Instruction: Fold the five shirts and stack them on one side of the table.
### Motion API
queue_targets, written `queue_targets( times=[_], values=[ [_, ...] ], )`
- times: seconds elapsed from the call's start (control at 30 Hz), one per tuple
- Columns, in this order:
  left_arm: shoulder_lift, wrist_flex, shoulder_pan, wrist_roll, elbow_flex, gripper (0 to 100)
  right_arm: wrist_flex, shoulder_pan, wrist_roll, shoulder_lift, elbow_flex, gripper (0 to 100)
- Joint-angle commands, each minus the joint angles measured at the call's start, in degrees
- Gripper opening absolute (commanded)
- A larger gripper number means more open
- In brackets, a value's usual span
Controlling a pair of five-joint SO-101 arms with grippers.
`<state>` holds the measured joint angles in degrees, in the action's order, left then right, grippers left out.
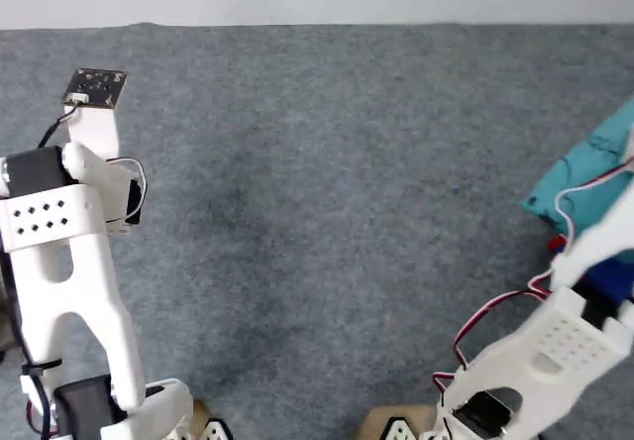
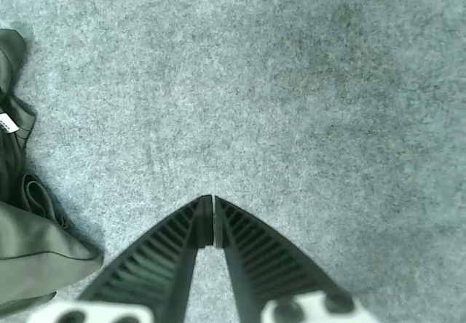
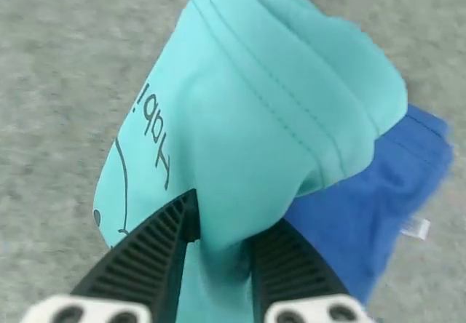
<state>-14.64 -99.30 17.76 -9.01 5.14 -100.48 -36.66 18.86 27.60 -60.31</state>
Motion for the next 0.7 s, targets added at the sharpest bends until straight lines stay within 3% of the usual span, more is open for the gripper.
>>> queue_targets(
  times=[0.0, 0.3, 0.5, 0.67],
  values=[
    [-2.4, -1.2, -0.3, -0.4, -0.6, 1, -2.3, -3.4, 1.6, -3.8, -2.6, 0.9],
    [-2.4, -1.2, -0.3, -0.4, -0.6, 1, -2.2, -11.2, 3.0, 2.8, 0.9, 0.9],
    [-2.4, -1.2, -0.3, -0.4, -0.6, 1, 0.2, -15.3, 9.5, 8.0, 0.9, 1.1],
    [-2.3, -1.2, -0.3, -0.4, -0.5, 1, 0.3, -15.6, 11.8, 10.8, 0.4, 16.5]
  ],
)
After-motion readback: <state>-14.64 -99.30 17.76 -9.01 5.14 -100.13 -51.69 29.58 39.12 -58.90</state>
